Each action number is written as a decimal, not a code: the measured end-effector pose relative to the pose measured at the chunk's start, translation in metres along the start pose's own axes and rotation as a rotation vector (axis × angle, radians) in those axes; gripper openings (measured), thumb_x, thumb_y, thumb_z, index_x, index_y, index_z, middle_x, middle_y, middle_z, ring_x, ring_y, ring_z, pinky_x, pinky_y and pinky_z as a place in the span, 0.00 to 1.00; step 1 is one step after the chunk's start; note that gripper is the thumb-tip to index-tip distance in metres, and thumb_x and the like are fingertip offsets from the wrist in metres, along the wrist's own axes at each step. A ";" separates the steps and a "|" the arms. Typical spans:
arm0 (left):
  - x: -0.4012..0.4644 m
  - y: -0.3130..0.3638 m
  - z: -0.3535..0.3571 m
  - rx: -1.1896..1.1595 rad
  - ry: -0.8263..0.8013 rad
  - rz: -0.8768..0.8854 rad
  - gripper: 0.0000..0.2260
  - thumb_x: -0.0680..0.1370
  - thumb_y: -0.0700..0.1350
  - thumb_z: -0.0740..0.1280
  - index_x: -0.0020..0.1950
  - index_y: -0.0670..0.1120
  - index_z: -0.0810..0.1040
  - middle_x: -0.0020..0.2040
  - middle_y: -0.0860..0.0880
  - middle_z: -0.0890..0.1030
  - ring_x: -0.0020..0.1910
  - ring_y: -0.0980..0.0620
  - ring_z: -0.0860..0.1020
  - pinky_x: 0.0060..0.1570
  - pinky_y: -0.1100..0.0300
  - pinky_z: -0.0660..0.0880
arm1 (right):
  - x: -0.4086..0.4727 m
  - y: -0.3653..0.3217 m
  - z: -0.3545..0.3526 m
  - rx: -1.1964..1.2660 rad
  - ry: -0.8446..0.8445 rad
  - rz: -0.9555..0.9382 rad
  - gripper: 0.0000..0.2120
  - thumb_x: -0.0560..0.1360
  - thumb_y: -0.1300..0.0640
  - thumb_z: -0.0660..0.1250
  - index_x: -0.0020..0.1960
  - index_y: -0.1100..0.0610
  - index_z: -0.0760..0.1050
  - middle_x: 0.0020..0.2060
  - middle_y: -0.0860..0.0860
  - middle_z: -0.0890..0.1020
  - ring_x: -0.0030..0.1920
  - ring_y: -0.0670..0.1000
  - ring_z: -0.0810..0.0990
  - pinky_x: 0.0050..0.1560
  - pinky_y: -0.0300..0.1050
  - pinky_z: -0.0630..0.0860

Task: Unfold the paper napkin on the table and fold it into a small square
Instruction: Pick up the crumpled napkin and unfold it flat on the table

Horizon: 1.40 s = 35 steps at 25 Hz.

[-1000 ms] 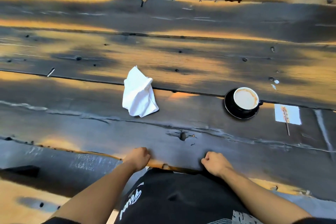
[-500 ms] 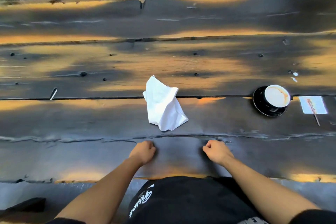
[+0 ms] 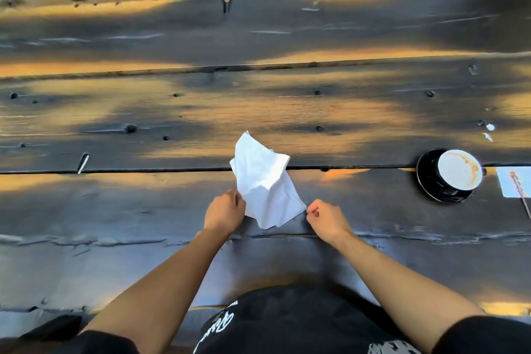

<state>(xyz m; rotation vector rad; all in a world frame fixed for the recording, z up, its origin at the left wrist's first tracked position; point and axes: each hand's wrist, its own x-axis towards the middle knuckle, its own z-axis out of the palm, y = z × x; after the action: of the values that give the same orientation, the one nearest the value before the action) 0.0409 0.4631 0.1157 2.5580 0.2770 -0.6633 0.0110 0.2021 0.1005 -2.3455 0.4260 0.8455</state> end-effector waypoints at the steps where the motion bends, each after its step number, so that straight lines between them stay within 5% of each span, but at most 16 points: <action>1: 0.012 0.009 -0.005 0.013 0.023 0.058 0.08 0.79 0.43 0.58 0.50 0.43 0.75 0.46 0.46 0.79 0.46 0.40 0.77 0.38 0.54 0.69 | 0.009 -0.010 -0.002 0.022 0.018 -0.029 0.06 0.76 0.56 0.62 0.49 0.52 0.77 0.45 0.50 0.82 0.48 0.53 0.79 0.49 0.49 0.77; 6: 0.074 0.039 -0.014 0.178 -0.001 0.387 0.20 0.76 0.34 0.60 0.66 0.44 0.77 0.63 0.44 0.77 0.64 0.40 0.72 0.58 0.47 0.74 | 0.046 -0.051 -0.002 0.152 0.026 -0.102 0.13 0.75 0.56 0.64 0.59 0.53 0.76 0.51 0.47 0.78 0.50 0.50 0.78 0.48 0.42 0.72; 10: 0.111 0.054 -0.008 0.358 -0.035 0.548 0.30 0.74 0.32 0.60 0.77 0.45 0.66 0.77 0.43 0.66 0.77 0.41 0.62 0.75 0.45 0.61 | 0.065 -0.065 0.008 0.079 -0.017 -0.146 0.21 0.75 0.58 0.69 0.67 0.56 0.72 0.63 0.55 0.75 0.60 0.56 0.78 0.63 0.49 0.75; 13: 0.126 0.059 -0.004 0.459 -0.135 0.483 0.32 0.75 0.32 0.58 0.80 0.47 0.60 0.80 0.45 0.60 0.80 0.45 0.55 0.79 0.45 0.51 | 0.073 -0.070 0.017 0.016 -0.044 -0.149 0.23 0.73 0.55 0.71 0.66 0.58 0.72 0.64 0.56 0.75 0.65 0.57 0.74 0.65 0.49 0.72; 19: 0.135 0.052 0.001 0.475 -0.078 0.375 0.27 0.75 0.37 0.61 0.74 0.49 0.69 0.68 0.46 0.74 0.71 0.42 0.67 0.73 0.48 0.59 | 0.077 -0.068 0.024 0.034 0.003 -0.152 0.18 0.74 0.56 0.69 0.64 0.54 0.74 0.61 0.53 0.78 0.63 0.55 0.75 0.62 0.50 0.75; 22: 0.133 0.047 -0.003 0.472 -0.046 0.331 0.20 0.77 0.41 0.64 0.69 0.48 0.74 0.63 0.47 0.77 0.67 0.43 0.69 0.66 0.50 0.64 | 0.076 -0.065 0.021 0.035 -0.005 -0.120 0.04 0.74 0.57 0.67 0.49 0.54 0.75 0.51 0.53 0.80 0.54 0.55 0.77 0.51 0.47 0.74; 24: 0.127 0.042 -0.009 0.509 -0.019 0.339 0.13 0.77 0.44 0.65 0.61 0.47 0.78 0.58 0.47 0.80 0.64 0.43 0.71 0.61 0.51 0.65 | 0.071 -0.060 0.017 0.106 -0.013 -0.051 0.03 0.75 0.56 0.67 0.46 0.52 0.73 0.43 0.49 0.79 0.47 0.53 0.77 0.45 0.44 0.70; 27: 0.116 0.032 -0.020 0.480 0.009 0.308 0.07 0.76 0.45 0.64 0.52 0.45 0.76 0.48 0.45 0.82 0.58 0.42 0.73 0.55 0.49 0.67 | 0.062 -0.050 0.008 0.281 0.003 0.028 0.13 0.76 0.56 0.67 0.60 0.52 0.75 0.38 0.45 0.77 0.44 0.50 0.78 0.43 0.41 0.70; 30: 0.097 0.030 -0.036 0.410 0.028 0.281 0.11 0.76 0.51 0.63 0.51 0.44 0.76 0.42 0.43 0.82 0.50 0.41 0.76 0.55 0.49 0.68 | 0.048 -0.041 -0.004 0.388 0.020 0.024 0.22 0.74 0.56 0.68 0.68 0.51 0.71 0.40 0.40 0.75 0.42 0.46 0.76 0.38 0.35 0.69; 32: 0.077 0.033 -0.044 0.353 0.050 0.375 0.12 0.74 0.51 0.60 0.47 0.45 0.78 0.38 0.44 0.82 0.44 0.41 0.77 0.55 0.50 0.70 | 0.034 -0.040 -0.011 0.377 -0.024 -0.023 0.26 0.74 0.56 0.68 0.71 0.51 0.68 0.46 0.41 0.76 0.46 0.45 0.76 0.43 0.36 0.73; 35: 0.041 0.048 -0.053 0.219 -0.064 0.503 0.14 0.73 0.46 0.59 0.50 0.48 0.83 0.41 0.44 0.84 0.41 0.41 0.78 0.43 0.54 0.73 | 0.018 -0.046 -0.021 0.250 0.062 -0.215 0.37 0.69 0.57 0.67 0.76 0.43 0.61 0.66 0.46 0.68 0.65 0.46 0.68 0.66 0.42 0.69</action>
<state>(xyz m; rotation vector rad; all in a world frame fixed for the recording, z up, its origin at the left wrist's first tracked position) 0.1124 0.4506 0.1549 2.6444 -0.4725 -0.6004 0.0561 0.2223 0.1218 -2.1429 0.2806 0.5840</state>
